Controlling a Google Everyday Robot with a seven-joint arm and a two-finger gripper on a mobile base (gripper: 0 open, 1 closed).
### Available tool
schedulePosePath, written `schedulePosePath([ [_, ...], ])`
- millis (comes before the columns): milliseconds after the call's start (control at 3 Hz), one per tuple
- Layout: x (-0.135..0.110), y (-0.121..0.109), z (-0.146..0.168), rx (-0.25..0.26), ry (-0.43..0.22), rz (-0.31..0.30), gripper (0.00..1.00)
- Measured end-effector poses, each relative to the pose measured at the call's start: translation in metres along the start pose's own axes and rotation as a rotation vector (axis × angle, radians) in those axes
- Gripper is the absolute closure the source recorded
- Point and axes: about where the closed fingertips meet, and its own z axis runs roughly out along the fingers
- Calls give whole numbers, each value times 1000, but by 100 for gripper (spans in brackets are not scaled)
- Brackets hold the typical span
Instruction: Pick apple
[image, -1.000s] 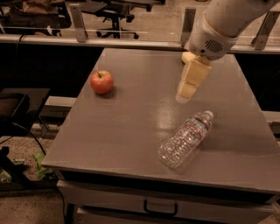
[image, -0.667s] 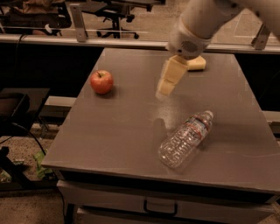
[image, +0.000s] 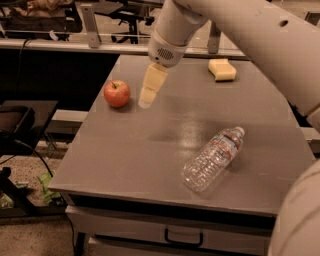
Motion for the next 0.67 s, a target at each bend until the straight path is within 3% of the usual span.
schedulePosePath([
  [667,-44,-11,63,-27,23,29,0],
])
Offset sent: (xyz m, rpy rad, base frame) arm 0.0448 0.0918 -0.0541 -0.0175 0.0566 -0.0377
